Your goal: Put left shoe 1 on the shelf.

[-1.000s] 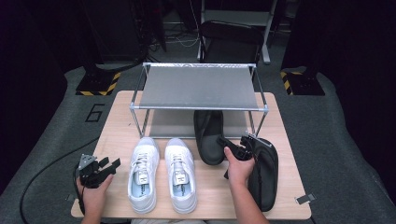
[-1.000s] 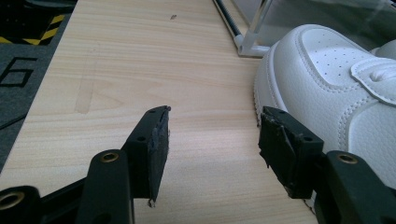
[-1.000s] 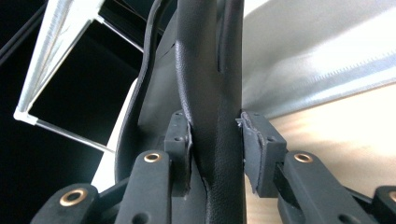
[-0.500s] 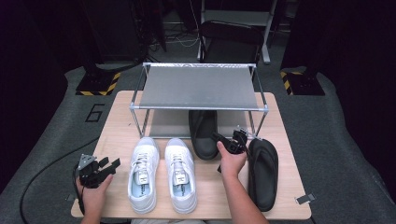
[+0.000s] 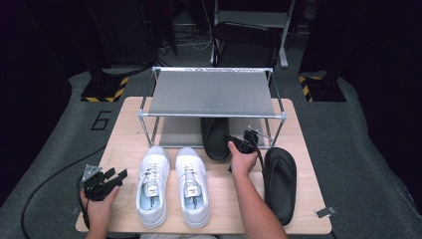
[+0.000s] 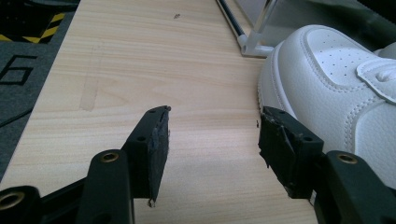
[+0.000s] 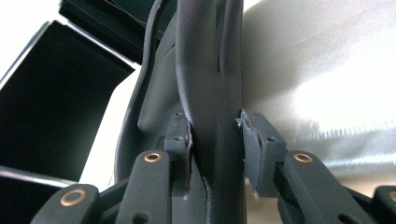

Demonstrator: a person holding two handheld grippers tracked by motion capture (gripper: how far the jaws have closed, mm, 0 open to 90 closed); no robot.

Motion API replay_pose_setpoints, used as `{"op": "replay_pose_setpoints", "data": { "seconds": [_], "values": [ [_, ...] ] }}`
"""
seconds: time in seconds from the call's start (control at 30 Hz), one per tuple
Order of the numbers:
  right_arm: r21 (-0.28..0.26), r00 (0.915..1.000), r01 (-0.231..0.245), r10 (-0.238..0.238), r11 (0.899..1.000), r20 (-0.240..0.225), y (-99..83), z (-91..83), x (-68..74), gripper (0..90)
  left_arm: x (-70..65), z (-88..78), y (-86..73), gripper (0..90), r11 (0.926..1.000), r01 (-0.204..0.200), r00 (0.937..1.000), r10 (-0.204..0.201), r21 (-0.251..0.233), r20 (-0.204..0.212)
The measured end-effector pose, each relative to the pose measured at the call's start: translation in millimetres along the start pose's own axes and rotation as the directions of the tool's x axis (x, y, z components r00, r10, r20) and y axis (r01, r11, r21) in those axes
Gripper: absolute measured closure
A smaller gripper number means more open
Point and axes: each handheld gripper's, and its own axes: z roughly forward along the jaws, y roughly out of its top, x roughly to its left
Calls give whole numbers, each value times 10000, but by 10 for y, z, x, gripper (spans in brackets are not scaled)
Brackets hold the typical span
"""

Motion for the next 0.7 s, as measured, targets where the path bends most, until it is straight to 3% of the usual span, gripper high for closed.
{"op": "replay_pose_setpoints", "data": {
  "seconds": [0.13, 0.2, 0.3, 0.33, 0.37, 0.4, 0.53, 0.6, 0.7],
  "values": [
    [-52, 9992, -370, 369, 9993, -172, 47, 91, -32, 650, 7, -9, -16, 429, 9999, 133, 9999, -134, -101, -96],
    [-114, 9999, -147, 147, 9998, -18, 72, 137, -66, 650, 13, -12, -18, 429, 9999, 134, 9999, -135, -109, -102],
    [-166, 9995, -278, 275, 9995, -178, 93, 199, -76, 649, 25, -16, -16, 429, 9999, 106, 9999, -106, -6, -44],
    [-126, 9999, -98, 99, 9999, 76, 101, 222, -83, 649, 27, -14, -19, 429, 9999, 100, 9999, -100, -25, -54],
    [-197, 9999, -56, 54, 9998, -112, 105, 252, -83, 649, 26, -16, -21, 429, 9999, 128, 9999, -128, 3, -58],
    [-96, 10000, 81, -81, 9999, -21, 115, 275, -83, 649, 26, -15, -23, 429, 9999, 127, 9999, -127, -33, -69],
    [-105, 9998, -59, 57, 9999, -195, 125, 349, -94, 649, 28, -14, -35, 429, 9998, 172, 9998, -172, -64, -89],
    [-150, 9997, -254, 255, 9996, 64, 130, 394, -78, 649, 34, -15, -36, 429, 9999, 164, 9998, -165, -50, -96],
    [-182, 9995, -295, 292, 9994, -142, 136, 446, -75, 649, 40, -24, -36, 429, 9999, 167, 9998, -167, -19, -56]
  ]
}}
